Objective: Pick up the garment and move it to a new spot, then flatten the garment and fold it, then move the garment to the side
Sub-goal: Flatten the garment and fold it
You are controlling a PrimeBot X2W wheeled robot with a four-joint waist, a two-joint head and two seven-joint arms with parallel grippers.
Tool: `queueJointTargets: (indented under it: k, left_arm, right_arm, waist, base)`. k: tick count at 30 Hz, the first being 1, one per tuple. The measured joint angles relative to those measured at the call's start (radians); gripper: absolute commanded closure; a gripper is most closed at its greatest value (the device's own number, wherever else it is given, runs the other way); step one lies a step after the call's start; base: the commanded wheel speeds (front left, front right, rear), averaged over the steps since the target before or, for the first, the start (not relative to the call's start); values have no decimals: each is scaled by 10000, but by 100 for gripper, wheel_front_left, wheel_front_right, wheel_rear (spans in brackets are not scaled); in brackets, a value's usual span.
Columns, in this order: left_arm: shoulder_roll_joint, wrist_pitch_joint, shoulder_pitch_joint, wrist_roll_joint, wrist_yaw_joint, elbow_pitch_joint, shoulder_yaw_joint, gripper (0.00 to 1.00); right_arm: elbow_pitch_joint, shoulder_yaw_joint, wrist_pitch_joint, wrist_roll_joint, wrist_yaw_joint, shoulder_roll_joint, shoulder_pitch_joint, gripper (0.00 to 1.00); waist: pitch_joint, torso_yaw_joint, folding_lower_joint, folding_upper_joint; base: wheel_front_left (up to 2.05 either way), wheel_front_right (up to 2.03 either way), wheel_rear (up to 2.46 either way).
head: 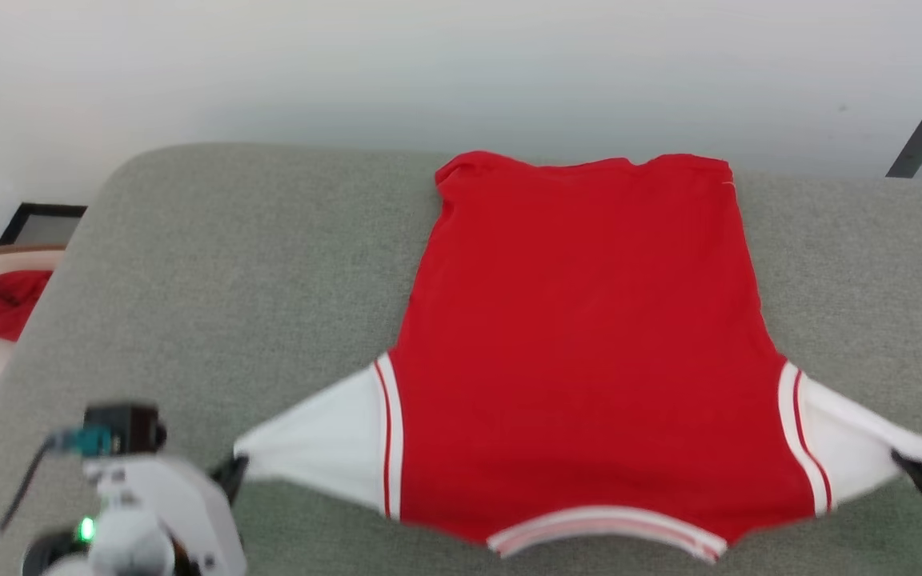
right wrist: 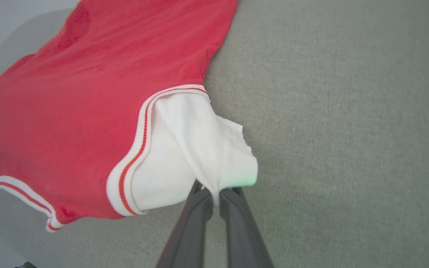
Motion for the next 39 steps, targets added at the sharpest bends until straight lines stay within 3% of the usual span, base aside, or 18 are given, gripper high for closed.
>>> queueJointTargets:
  k: [4,10,21,22,23,24,34,39]
  left_arm:
    - [360,-21,1663,-240,1060,-1647,293,100]
    - [504,-291,3390,-487,2048,-3062,560,100]
    - [422,-476,3801,-391,2351,-3352,487,100]
    - [407,-502,3764,-347,2343,-3315,454,100]
    - [376,-529,3714,-299,2330,-3289,428,100]
    - [324,-564,3650,-295,2288,-3266,408,100]
    - [-61,-932,3191,-21,2019,-3012,190,100]
    - [-253,-1133,2899,146,1877,-2980,102,100]
  right_arm:
    - [-995,-972,1034,-431,0,495,1416,100]
    - [-2744,-2299,2874,-963,-2,1737,3341,100]
    - [-3597,-3010,3743,-1618,-2,2656,3660,100]
    - [-3613,-2995,3808,-1718,-2,2629,3657,67]
    - [-3620,-3014,3802,-1781,-2,2627,3622,12]
    - [-3620,-3051,3802,-1837,-2,2658,3572,0]
    - [-4606,-3150,4381,-2199,-2,2777,3289,0]
    - [-5294,-3162,4199,-2466,-2,2794,1680,0]
  waist:
    - [96,41,0,0]
    - [341,108,0,0]
    - [598,122,0,0]
    - [610,125,0,0]
    - [626,128,0,0]
    - [646,133,0,0]
    - [884,191,0,0]
    - [1121,198,0,0]
  base:
    - [0,0,0]
    - [0,0,0]
    - [0,0,0]
    - [0,0,0]
    - [0,0,0]
    - [0,0,0]
    - [0,0,0]
    - [0,0,0]
